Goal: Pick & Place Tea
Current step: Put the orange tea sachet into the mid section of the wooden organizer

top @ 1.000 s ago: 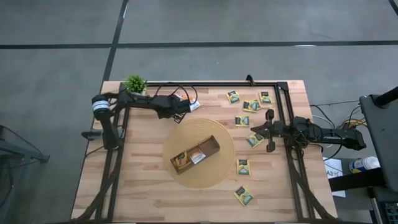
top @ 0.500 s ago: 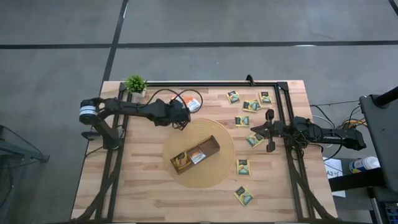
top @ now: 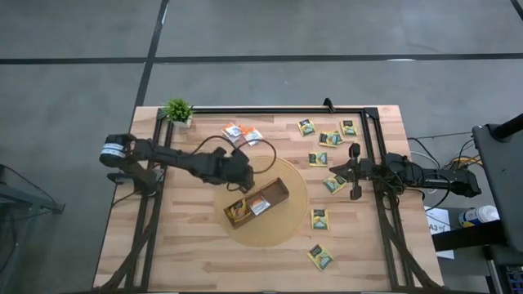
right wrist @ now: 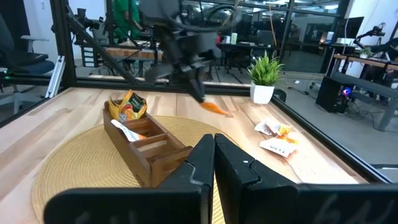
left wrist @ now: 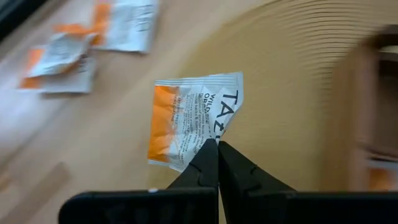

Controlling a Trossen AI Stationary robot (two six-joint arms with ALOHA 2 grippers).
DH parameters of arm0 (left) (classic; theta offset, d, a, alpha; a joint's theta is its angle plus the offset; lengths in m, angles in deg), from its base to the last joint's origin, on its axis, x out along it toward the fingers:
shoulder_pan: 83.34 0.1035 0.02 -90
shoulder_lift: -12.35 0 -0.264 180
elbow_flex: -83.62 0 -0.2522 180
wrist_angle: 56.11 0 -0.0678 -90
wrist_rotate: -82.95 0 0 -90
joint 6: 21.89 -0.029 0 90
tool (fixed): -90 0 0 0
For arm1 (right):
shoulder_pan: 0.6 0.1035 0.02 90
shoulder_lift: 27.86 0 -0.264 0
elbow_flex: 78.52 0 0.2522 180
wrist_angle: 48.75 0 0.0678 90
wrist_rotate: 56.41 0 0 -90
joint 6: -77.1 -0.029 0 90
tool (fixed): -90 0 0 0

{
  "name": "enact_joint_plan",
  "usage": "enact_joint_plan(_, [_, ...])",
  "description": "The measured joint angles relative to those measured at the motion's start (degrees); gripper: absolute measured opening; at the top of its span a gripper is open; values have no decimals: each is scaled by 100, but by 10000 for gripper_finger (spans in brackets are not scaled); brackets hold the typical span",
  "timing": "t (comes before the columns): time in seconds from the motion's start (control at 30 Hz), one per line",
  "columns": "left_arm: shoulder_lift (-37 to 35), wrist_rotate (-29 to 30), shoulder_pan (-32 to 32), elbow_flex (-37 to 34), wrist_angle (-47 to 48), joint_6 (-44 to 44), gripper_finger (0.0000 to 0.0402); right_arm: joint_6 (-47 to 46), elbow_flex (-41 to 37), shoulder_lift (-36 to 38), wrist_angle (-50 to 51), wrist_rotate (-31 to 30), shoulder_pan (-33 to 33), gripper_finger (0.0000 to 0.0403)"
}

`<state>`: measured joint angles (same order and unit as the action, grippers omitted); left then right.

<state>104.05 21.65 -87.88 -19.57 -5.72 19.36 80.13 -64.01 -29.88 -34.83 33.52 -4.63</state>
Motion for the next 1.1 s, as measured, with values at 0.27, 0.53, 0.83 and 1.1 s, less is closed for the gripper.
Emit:
enact_joint_plan(0.27, [0,-57,-812,125,-260,264,0,0,-2,0,1,-2,0,9])
enact_joint_plan(0.53, [0,-60,-1549,240,-829,204,0,0,-1,0,0,-2,0,9])
enact_joint_plan(0.83, [41,-300,-1847,240,-1222,280,0,0,-1,0,0,-2,0,9])
enact_joint_plan(1.1, [333,-665,-1823,229,-1221,423,0,0,0,0,0,-2,0,9])
